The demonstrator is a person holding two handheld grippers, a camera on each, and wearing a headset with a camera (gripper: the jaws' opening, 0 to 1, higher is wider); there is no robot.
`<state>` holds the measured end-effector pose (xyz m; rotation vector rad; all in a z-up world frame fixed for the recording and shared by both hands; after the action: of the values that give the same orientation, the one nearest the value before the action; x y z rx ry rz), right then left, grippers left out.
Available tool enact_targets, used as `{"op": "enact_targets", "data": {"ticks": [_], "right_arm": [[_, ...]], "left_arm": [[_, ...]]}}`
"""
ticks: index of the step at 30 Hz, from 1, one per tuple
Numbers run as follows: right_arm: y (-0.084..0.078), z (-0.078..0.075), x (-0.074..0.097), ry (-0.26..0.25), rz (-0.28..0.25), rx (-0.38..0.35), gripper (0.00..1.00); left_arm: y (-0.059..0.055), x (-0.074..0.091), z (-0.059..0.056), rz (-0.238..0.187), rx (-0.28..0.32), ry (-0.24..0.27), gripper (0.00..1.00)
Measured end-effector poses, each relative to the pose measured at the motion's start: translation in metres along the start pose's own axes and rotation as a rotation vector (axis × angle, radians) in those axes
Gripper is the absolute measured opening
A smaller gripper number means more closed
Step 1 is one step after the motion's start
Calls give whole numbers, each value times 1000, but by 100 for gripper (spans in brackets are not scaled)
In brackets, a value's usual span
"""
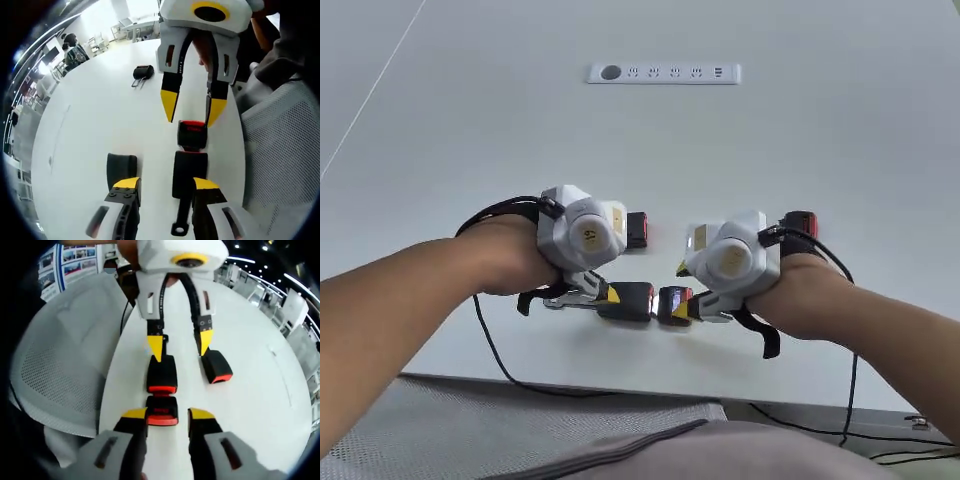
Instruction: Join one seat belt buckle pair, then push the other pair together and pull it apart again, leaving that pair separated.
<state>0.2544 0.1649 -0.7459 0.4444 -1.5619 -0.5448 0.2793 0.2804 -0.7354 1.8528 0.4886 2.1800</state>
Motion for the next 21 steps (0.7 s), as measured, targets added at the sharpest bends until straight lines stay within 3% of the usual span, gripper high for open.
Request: {"op": "enact_targets", "data": {"ticks": [4,9,18,21], "right_arm": [[-8,-11,5,-12,4,-8,31],[-26,-30,18,-27,24,-3,29],[-68,-76,46,-69,50,-63,29],[-84,-93,57,-104,62,-73,30]], "left_arm": [[0,0,11,-12,18,5,43],[-10,-2,30,11,45,20,44],[-16,-7,52,15,90,14,46],[-24,-15,60,47,70,16,45]]}}
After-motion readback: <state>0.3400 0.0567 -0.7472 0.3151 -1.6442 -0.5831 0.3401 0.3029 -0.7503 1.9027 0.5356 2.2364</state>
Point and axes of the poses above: the centre of the closed fingertips' face, and the gripper's own axes: x roughly backward along the fingers, z roughly to its left, y roughly out of its top, the point moved 5 cm from there along x, roughly backward along the fingers, and after that the axes turned 4 degrees about -x, right-handed, at the moved point
